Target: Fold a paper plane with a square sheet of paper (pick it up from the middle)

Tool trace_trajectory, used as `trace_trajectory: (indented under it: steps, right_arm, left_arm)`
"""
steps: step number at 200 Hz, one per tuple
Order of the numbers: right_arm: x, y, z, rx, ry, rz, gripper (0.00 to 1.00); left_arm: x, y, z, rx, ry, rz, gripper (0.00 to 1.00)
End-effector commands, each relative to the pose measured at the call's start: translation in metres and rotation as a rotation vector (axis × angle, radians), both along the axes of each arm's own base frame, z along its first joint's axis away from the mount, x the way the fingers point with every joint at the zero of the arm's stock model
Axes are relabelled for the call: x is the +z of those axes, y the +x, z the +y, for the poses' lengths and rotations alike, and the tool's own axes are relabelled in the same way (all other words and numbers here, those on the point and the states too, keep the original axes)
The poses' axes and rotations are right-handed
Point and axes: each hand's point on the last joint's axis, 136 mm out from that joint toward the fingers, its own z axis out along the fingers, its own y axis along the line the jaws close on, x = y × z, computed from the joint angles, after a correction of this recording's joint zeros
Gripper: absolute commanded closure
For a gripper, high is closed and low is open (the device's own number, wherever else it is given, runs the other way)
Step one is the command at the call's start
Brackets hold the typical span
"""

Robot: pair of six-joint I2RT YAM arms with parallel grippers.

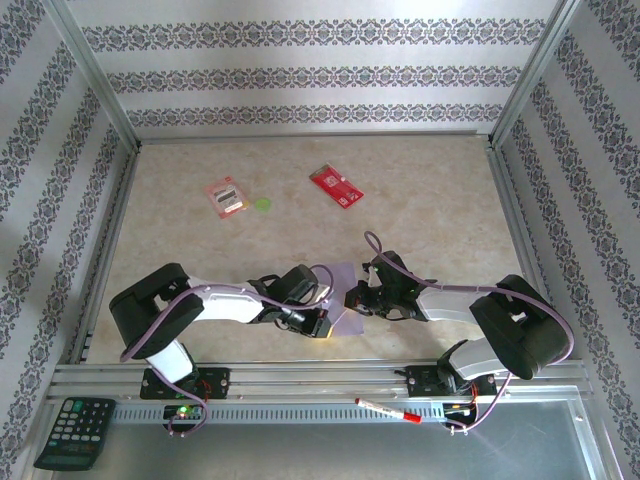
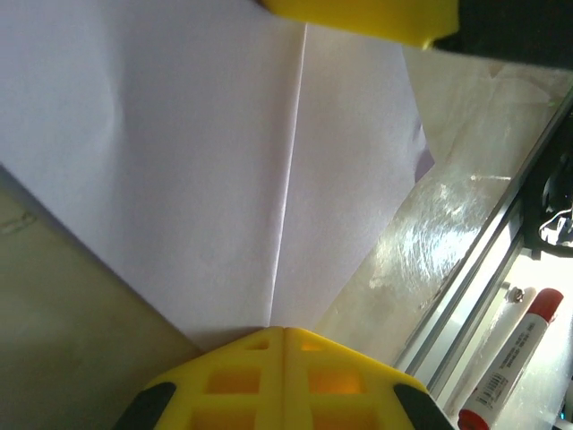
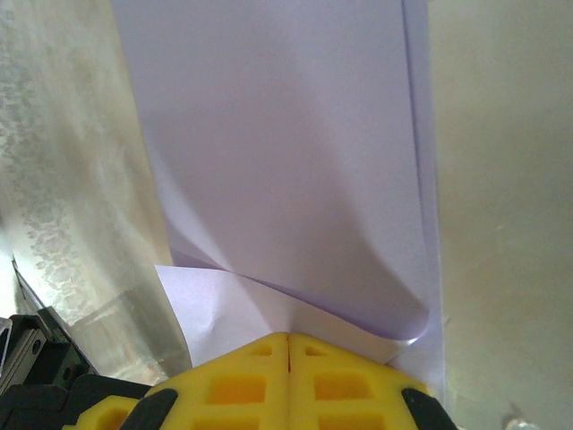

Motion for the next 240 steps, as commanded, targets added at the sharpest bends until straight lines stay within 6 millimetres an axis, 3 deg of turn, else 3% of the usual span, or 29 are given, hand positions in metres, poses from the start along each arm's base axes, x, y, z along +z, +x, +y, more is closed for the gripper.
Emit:
trace_trajectory:
  steps: [1,29,65,85,150,240]
  right_arm:
    - [-0.052,-0.044,-0.049,-0.035,-0.233,0.186,1.00]
    - [-0.052,-0.044,-0.049,-0.035,-0.232,0.186,1.00]
    - [-0.050,-0.043,-0.048,-0.035,-0.230,0.180,1.00]
    - [-0.050,-0.043,-0.048,-0.036,-0.229,0.178,1.00]
    - [-0.050,-0.042,-0.047,-0.032,-0.227,0.179,1.00]
    - [-0.043,-0.037,-0.040,-0.028,-0.198,0.166,1.00]
  left_arm:
    - [-0.015,-0.026,0.027,-0.005,0.101,0.103,1.00]
    - [0.002,-0.021,0.021,-0.009,0.067,0.073,1.00]
    - [0.031,0.006,0.006,0.088,-0.053,0.042,1.00]
    - [0.035,0.013,-0.003,0.094,-0.073,0.043,1.00]
    - [0.017,0.019,-0.013,0.066,-0.035,0.066,1.00]
    - [-0.021,0.006,0.011,0.074,0.064,0.103,1.00]
